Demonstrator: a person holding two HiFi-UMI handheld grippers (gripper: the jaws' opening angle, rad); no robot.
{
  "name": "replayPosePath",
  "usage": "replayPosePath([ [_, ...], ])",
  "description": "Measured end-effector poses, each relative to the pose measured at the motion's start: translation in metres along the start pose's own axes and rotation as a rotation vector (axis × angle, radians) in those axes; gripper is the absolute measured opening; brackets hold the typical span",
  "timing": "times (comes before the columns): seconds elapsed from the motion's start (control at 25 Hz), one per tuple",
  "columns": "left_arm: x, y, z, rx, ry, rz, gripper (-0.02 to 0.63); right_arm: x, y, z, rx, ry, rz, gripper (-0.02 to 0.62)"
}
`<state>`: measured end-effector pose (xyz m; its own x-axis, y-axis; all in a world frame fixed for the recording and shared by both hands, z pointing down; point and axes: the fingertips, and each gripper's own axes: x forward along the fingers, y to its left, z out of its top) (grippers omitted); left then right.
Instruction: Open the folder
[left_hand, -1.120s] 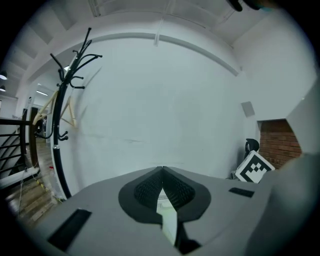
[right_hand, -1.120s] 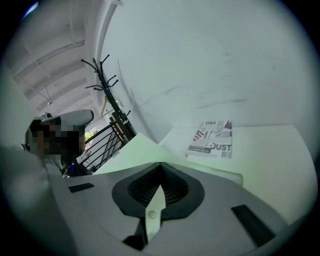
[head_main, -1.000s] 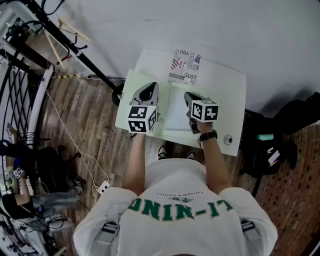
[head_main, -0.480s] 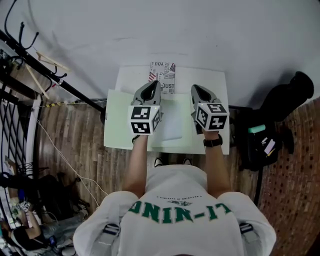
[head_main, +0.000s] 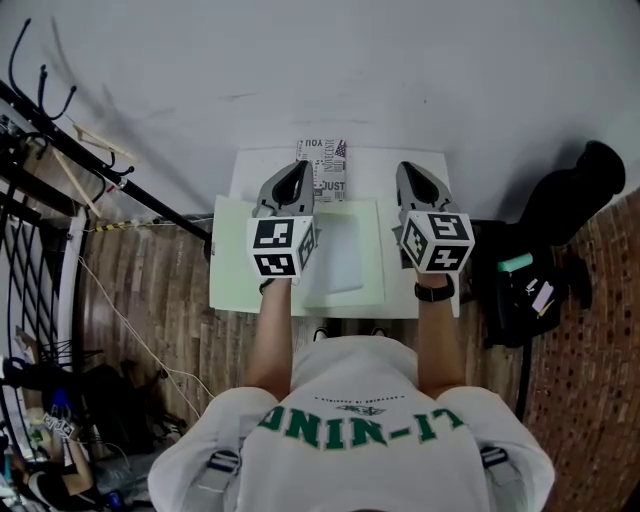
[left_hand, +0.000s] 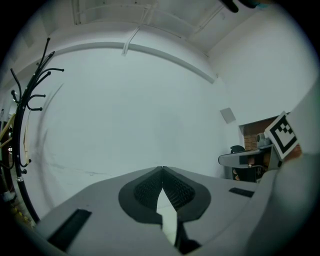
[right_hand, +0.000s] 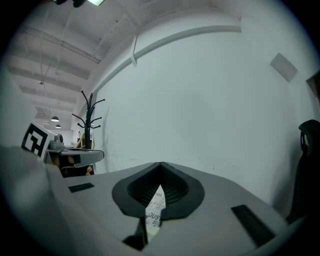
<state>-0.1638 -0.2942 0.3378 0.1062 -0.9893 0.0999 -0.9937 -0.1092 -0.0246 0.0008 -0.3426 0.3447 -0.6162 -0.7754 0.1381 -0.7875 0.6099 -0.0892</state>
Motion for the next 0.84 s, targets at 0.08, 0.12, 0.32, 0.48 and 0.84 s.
replayPosePath([
  [0.08,0.000,0.000,0.002,0.003,-0.004,0.003,0.014,0.000,0.000,0.002,-0.003,-0.003,0.005,0.014],
  [0.12,0.000,-0.001,0.002,0.003,-0.003,0.003,0.014,0.001,0.000,0.001,-0.001,-0.002,0.009,0.014],
  [0.32,0.003,-0.009,-0.005,-0.002,0.006,-0.012,0.014,0.004,0.003,0.001,-0.005,0.005,0.028,0.014],
  [0.48,0.003,-0.012,-0.006,0.012,0.000,-0.004,0.014,0.006,0.005,0.003,-0.020,0.007,0.035,0.014],
  [0.84,-0.012,0.004,-0.018,0.091,0.017,0.089,0.015,0.001,0.012,0.000,-0.053,0.001,0.050,0.014],
])
